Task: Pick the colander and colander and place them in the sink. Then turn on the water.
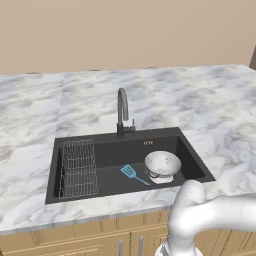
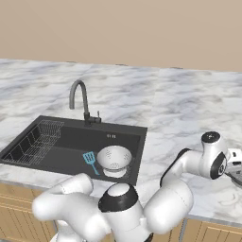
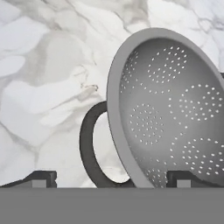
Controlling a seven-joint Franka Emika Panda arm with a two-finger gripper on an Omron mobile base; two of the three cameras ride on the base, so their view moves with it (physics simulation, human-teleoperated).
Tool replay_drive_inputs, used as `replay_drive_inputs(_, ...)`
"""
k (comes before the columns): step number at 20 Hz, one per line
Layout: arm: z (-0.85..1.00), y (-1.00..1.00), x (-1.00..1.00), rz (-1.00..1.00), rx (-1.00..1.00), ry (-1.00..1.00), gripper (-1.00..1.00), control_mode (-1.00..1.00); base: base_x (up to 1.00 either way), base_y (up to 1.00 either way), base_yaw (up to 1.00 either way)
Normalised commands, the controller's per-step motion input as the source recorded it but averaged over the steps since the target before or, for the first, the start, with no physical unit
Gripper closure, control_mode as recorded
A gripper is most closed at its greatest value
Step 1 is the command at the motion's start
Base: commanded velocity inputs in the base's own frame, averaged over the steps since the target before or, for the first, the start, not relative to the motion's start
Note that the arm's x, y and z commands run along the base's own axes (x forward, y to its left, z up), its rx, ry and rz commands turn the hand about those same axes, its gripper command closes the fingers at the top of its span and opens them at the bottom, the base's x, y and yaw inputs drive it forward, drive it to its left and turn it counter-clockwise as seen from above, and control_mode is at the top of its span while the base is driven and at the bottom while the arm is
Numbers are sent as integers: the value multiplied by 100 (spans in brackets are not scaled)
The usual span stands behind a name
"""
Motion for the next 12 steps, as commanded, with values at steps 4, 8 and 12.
replay_drive_inputs(4,-23,-35,19,0,0,6,-100,-100,0,0,0)
replay_drive_inputs(8,-20,-23,27,0,0,6,-100,-100,0,0,0)
replay_drive_inputs(12,-16,-20,10,0,0,3,-100,-100,0,0,0)
